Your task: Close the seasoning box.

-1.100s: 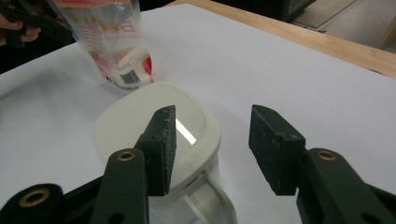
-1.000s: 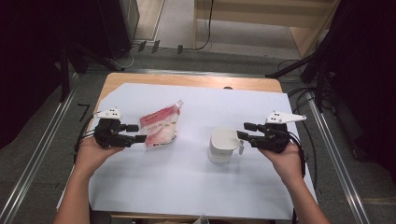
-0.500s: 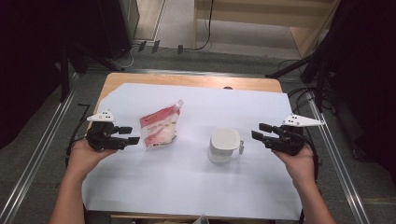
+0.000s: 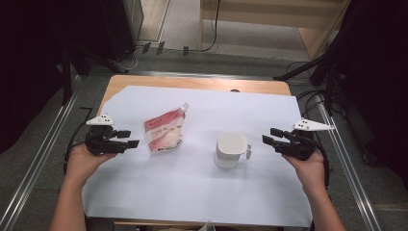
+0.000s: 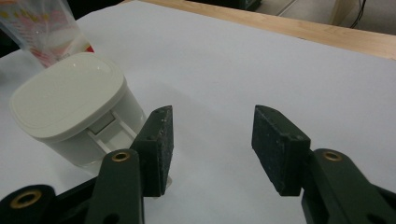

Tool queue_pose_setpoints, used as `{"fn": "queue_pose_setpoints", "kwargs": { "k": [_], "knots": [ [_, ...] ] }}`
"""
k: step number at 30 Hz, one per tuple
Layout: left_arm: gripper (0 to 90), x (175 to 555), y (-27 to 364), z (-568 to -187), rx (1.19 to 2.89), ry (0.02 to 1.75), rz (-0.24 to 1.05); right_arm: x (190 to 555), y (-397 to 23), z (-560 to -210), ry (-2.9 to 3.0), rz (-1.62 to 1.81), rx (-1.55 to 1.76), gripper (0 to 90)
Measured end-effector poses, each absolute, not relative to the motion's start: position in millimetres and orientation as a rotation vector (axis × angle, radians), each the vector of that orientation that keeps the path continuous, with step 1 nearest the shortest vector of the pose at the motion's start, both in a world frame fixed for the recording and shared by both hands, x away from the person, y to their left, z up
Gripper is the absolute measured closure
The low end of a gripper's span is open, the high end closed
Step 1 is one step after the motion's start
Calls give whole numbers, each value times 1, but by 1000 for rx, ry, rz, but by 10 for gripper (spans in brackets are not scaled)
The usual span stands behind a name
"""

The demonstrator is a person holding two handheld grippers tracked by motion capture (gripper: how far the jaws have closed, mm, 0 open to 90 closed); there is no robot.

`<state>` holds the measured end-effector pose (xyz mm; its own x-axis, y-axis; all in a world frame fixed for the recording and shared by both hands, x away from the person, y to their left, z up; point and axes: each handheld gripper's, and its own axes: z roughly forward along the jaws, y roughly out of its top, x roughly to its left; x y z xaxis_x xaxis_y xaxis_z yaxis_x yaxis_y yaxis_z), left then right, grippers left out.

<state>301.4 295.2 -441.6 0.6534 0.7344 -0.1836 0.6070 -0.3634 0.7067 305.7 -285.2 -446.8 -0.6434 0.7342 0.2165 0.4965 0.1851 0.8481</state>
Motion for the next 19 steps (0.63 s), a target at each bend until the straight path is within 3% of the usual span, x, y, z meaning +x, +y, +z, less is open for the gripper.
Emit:
{"fn": "queue_pose_setpoints", "kwargs": {
  "k": [5, 19],
  "knots": [
    [414, 304, 296, -444, 2070, 1083, 223, 308, -288, -450, 2197, 1432, 1214, 447],
    [406, 310, 292, -446, 2085, 1105, 210, 312, -286, -456, 2201, 1389, 1243, 441]
  ]
}}
